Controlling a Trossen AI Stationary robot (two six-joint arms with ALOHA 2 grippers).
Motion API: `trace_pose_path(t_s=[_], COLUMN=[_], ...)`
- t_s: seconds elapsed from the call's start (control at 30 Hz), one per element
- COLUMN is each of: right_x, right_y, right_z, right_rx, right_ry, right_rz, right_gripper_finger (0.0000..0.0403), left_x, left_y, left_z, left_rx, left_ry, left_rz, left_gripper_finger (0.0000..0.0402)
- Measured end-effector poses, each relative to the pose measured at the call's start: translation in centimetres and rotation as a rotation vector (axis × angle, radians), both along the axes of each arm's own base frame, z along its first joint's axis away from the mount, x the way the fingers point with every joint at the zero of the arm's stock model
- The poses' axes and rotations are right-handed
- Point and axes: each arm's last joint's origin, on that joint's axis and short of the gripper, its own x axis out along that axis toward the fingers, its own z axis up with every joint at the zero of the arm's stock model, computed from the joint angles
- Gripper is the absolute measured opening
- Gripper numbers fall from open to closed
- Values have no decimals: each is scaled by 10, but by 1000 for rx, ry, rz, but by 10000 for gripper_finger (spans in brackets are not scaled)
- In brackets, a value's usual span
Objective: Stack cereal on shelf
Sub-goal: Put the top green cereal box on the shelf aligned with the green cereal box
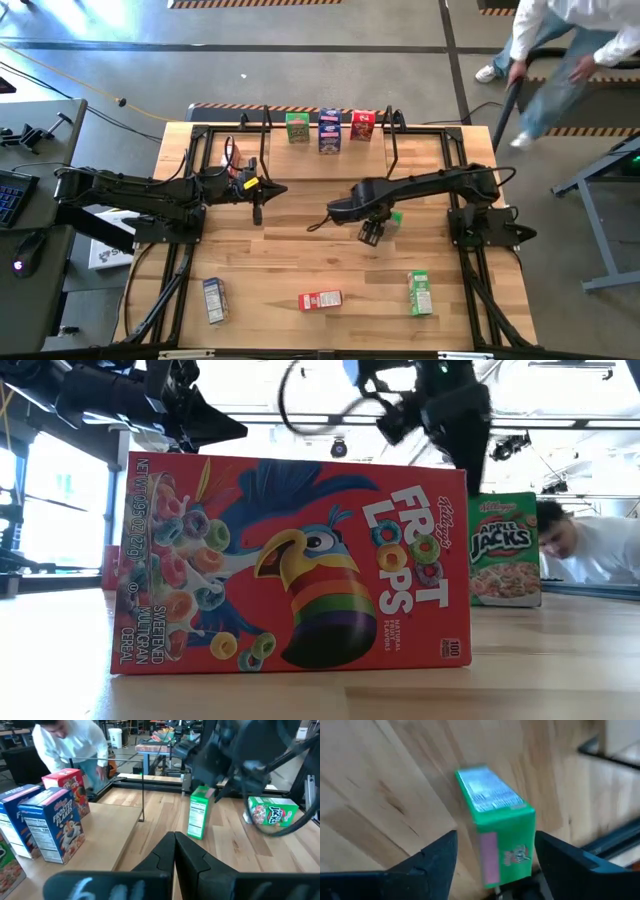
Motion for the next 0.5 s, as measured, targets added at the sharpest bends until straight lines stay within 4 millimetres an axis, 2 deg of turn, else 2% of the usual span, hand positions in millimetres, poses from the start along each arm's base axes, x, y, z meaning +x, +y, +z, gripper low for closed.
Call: trace_pose_path(t_s=[0.17, 0.3, 0.37, 0.5], right_x=[10, -11, -28, -59], right_y=[13, 35, 42, 46], right_z=[40, 68, 71, 58], right_rx=[4, -53, -84, -139], right_ry=[-162, -260, -296, -398], right_rz=[110, 207, 203, 163], right_gripper_finger=[252, 250, 250, 249], left_x=[0, -1, 0, 0], left_y=[0, -1, -2, -4], left_z=[-1, -4, -4, -3], left_rx=[-1, -6, -5, -6], left_ry=[15, 37, 38, 32], left_rz=[0, -2, -9, -18], left_gripper_finger=[0, 0, 0, 0])
